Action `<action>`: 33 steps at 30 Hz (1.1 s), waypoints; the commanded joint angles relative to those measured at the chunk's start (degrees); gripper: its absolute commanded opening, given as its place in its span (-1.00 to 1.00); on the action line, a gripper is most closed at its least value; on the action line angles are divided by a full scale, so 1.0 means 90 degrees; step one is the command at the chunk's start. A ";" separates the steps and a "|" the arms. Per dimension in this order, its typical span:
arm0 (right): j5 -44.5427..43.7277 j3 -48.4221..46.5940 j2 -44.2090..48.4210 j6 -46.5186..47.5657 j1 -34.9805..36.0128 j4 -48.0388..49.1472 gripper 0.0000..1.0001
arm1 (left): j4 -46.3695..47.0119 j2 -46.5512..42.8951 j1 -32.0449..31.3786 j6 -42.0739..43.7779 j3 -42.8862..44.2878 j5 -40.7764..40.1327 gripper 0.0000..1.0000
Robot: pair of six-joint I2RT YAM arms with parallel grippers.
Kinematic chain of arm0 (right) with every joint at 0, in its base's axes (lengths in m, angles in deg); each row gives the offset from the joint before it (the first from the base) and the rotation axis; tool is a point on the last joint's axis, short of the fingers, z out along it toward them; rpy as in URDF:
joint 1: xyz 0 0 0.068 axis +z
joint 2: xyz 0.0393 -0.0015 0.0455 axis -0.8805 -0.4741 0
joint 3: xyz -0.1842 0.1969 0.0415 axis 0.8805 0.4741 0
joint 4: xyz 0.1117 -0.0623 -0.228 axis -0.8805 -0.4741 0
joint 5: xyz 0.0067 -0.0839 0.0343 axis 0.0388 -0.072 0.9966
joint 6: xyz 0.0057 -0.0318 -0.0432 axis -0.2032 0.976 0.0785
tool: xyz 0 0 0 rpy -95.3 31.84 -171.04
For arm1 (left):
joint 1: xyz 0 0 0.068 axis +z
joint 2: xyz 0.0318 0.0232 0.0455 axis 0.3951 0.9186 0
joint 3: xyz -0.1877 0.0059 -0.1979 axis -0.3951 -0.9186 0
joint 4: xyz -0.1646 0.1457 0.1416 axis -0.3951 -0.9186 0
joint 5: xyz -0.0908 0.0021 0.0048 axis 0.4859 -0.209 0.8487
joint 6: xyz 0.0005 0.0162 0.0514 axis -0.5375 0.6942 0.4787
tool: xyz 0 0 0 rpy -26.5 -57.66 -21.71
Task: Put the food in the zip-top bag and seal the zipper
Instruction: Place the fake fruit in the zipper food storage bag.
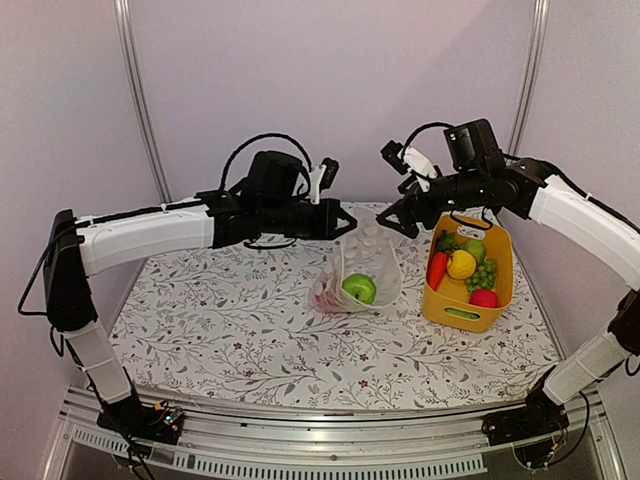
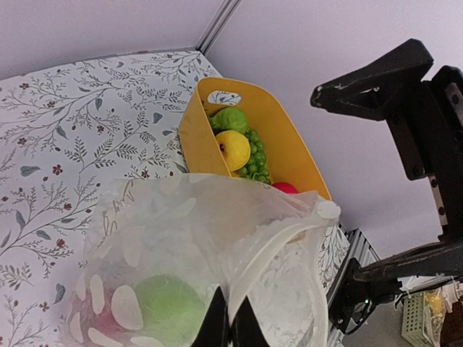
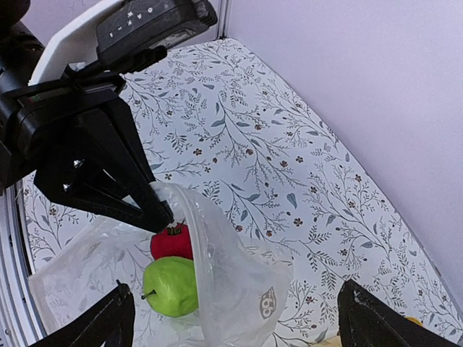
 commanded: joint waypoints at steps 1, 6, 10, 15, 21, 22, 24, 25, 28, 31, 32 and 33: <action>-0.0643 0.0470 0.0341 -0.0131 0.0035 0.0143 0.86 | 0.0286 -0.0300 0.0135 -0.0039 -0.0148 0.0009 -1.00; -0.0585 0.0966 0.0388 -0.0211 0.0035 0.0150 0.74 | 0.0320 -0.0265 0.0144 -0.0024 -0.0185 -0.0025 -1.00; -0.0757 0.1167 0.0391 -0.0357 0.0035 0.0238 0.63 | 0.0227 -0.0171 0.0146 0.0025 -0.0132 -0.0045 -1.00; -0.0870 0.1228 0.0326 -0.0552 0.0026 0.0306 0.42 | 0.0115 -0.0117 0.0145 0.0067 -0.0070 -0.0069 -1.00; -0.0369 0.1169 0.0071 -0.0727 0.0025 0.0247 0.02 | -0.0156 -0.0077 0.0145 0.0275 0.0073 -0.0217 -1.00; -0.0278 0.1117 0.0032 -0.0789 0.0025 0.0219 -0.06 | -0.0256 -0.0063 0.0141 0.0332 0.0114 -0.0253 -1.00; -0.0145 0.0965 -0.0098 -0.0889 0.0026 0.0129 -0.23 | -0.0476 -0.0010 0.0144 0.0465 0.0234 -0.0353 -1.00; -0.0101 0.0890 -0.0169 -0.0946 0.0026 0.0092 -0.32 | -0.0595 0.0014 0.0136 0.0527 0.0301 -0.0408 -0.98; -0.0039 0.0673 -0.0348 -0.1058 0.0016 0.0024 -0.84 | -0.0848 0.0030 0.0128 0.0631 0.0361 -0.0561 -0.72; 0.0152 0.0482 -0.0436 -0.1240 -0.0055 -0.0006 -1.00 | -0.1263 0.0029 0.0026 0.0595 0.0423 -0.0940 -0.35; 0.0227 0.0426 -0.0439 -0.1343 -0.0074 -0.0006 -1.00 | -0.1445 0.0024 -0.0050 0.0585 0.0470 -0.1095 -0.27; 0.0354 0.0382 -0.0426 -0.1408 -0.0103 -0.0007 -1.00 | -0.1614 0.0028 -0.0155 0.0559 0.0536 -0.1294 -0.21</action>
